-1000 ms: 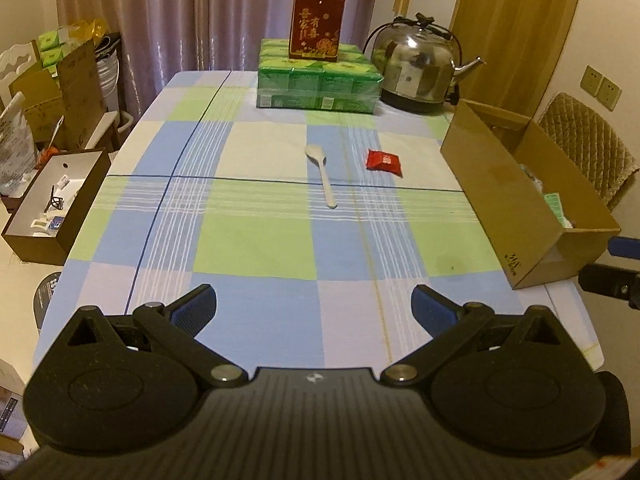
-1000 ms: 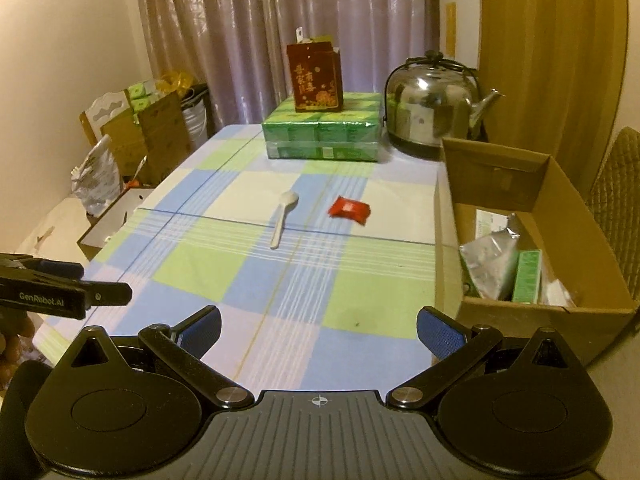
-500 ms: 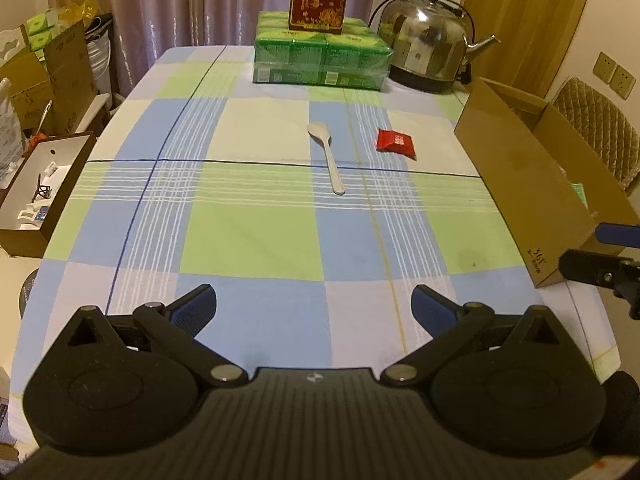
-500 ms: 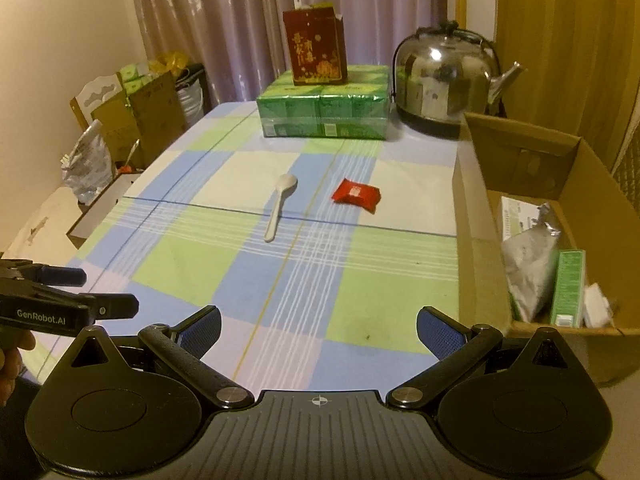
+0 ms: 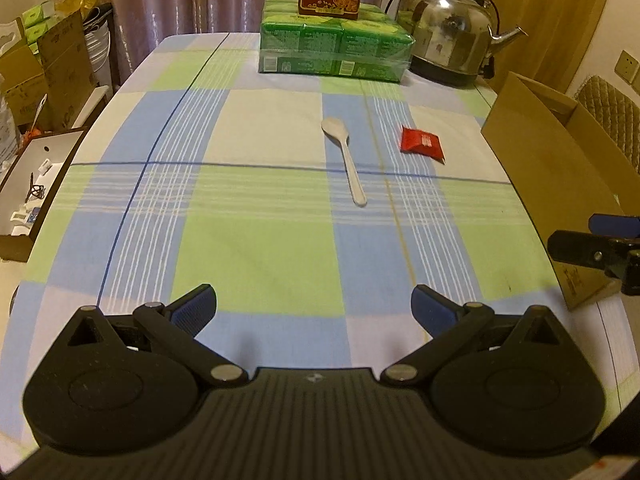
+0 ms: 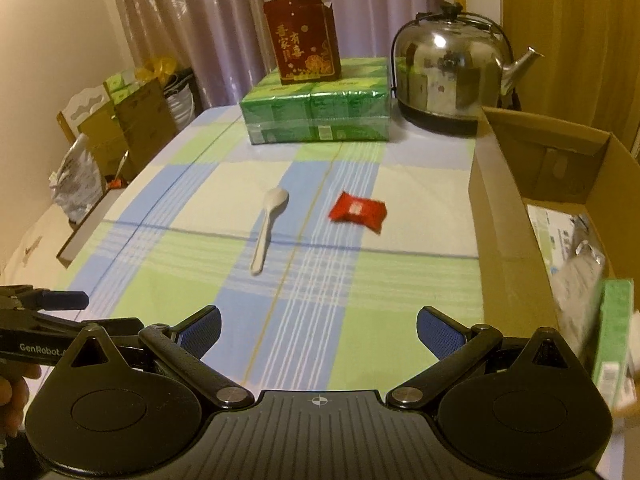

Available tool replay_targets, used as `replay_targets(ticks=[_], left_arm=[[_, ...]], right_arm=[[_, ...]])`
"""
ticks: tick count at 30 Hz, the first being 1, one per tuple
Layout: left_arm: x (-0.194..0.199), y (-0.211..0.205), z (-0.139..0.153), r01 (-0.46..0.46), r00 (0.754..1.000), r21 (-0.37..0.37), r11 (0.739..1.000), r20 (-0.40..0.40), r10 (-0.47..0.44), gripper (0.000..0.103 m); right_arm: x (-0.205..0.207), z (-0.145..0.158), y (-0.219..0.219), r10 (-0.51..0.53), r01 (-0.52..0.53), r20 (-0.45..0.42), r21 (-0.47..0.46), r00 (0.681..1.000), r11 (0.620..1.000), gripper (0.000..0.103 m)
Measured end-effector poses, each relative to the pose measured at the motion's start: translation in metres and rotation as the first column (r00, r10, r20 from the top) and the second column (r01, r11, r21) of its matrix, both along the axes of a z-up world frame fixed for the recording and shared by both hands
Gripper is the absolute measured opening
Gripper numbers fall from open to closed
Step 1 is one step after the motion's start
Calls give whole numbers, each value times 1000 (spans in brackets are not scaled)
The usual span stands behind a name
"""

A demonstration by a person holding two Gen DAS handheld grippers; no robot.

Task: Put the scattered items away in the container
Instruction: 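Move both tools back toward the white spoon and red candy, then grasp the white spoon with the left tool while the right tool grasps the red candy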

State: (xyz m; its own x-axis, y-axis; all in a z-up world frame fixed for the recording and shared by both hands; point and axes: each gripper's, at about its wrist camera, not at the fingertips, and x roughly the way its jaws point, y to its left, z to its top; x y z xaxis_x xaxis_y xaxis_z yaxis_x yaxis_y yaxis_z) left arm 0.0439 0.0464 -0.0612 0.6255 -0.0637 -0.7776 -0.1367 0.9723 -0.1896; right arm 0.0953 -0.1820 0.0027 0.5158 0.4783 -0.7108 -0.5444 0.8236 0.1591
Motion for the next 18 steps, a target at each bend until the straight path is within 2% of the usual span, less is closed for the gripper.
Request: replay_targets(ticks=[8,12,18], left_arm=[[43,8,-2,6,999,22,1000,34,-7,102],[66,8,-6,29,998,8,1000,48,-29,101],[98,-1,-19,66,995,26,997,71,-68,101]], right_arm=[[48,-12,16,-56,56,-8,30,998,998,101],[69,-20,26,-65,66,-9,34,998,997,101],[98,-32,40,-74,74,1,39,997,996,101]])
